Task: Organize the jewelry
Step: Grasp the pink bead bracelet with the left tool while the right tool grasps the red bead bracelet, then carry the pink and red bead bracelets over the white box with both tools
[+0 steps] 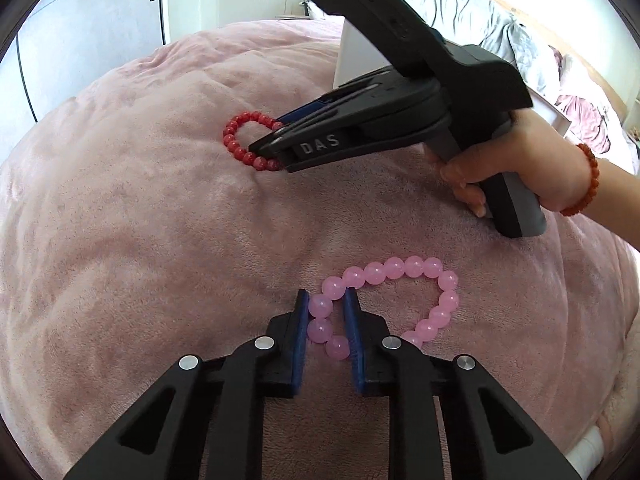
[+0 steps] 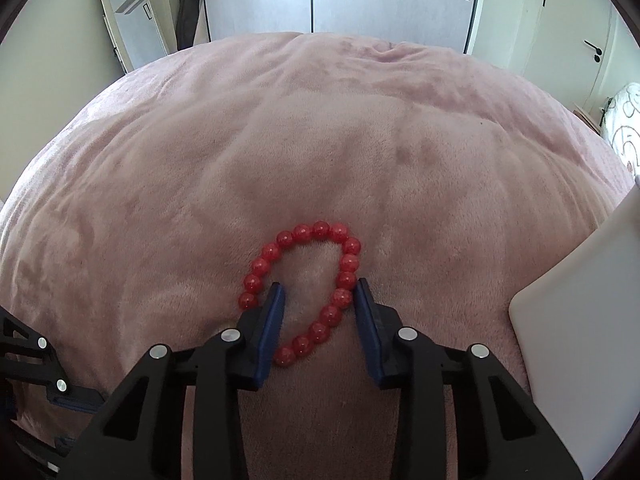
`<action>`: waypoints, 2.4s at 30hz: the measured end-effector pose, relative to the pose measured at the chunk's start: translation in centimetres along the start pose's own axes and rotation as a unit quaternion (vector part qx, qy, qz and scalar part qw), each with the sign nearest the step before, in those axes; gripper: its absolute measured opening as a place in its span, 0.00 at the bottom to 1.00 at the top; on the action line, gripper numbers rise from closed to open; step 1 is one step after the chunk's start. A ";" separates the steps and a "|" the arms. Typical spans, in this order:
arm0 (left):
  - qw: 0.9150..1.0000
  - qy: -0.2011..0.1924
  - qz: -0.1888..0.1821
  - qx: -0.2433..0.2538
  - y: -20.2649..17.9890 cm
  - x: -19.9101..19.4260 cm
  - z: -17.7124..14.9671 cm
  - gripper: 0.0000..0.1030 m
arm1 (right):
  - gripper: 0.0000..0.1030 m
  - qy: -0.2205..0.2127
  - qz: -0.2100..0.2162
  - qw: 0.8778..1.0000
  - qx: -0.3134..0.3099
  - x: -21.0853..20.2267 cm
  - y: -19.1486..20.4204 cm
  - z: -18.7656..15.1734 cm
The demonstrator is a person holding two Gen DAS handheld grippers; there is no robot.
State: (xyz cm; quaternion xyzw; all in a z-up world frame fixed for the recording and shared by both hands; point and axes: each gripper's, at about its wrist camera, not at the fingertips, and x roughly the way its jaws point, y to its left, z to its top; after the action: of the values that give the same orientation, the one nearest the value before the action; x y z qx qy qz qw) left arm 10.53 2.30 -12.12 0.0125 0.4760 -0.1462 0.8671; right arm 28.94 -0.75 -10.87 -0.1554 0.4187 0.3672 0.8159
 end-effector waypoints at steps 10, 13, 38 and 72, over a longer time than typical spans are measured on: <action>1.000 -0.022 -0.001 -0.017 0.1 -1.6 0.6 0.16 | 0.10 -0.010 0.016 1.000 0.009 -2.6 -0.2 -1.6; 0.999 -0.033 -0.001 -0.020 -0.1 -2.6 0.9 0.16 | 0.10 -0.019 0.019 0.999 0.019 -3.7 -0.7 -2.0; 0.992 -0.125 0.013 0.012 -4.2 -8.7 9.6 0.16 | 0.10 -0.158 -0.017 0.986 0.042 -22.7 -2.4 -3.9; 0.988 -0.115 0.028 0.101 -14.4 -6.2 24.5 0.16 | 0.10 -0.283 -0.075 0.941 0.168 -32.5 -15.3 -11.8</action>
State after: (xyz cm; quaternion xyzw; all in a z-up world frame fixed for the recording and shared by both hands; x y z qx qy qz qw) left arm 23.74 -13.95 8.13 0.0965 0.3551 -0.1695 0.9143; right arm 21.02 -33.06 7.11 0.0638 0.2130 0.2580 0.9402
